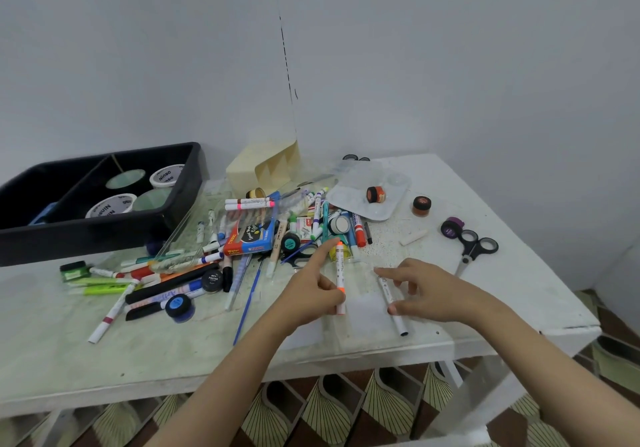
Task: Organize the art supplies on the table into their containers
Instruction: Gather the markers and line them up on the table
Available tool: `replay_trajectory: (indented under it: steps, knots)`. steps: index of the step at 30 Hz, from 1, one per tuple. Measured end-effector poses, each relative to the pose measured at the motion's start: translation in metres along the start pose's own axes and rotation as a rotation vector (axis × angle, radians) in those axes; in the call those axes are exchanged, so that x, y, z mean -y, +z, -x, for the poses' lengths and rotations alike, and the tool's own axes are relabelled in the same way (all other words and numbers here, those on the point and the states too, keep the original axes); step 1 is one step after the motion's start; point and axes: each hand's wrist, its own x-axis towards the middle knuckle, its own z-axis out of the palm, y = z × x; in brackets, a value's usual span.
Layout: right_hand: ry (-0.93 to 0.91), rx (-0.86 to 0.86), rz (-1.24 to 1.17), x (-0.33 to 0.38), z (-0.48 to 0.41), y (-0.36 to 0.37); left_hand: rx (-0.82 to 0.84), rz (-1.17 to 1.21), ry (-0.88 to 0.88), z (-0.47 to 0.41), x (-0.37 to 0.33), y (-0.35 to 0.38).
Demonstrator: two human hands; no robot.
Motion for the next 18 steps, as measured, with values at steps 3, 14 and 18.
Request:
replay_trajectory:
  steps: [3,14,18]
  knots:
    - [-0.008,0.017,0.0,-0.001,-0.002,0.0,-0.005,-0.011,-0.008,-0.002,0.001,0.0]
    - [-0.014,-0.005,-0.055,-0.009,-0.001,0.011,-0.02,0.03,-0.047,-0.001,-0.005,0.002]
    - [-0.011,-0.029,-0.07,-0.009,0.001,0.011,-0.009,-0.046,-0.043,0.002,-0.007,0.008]
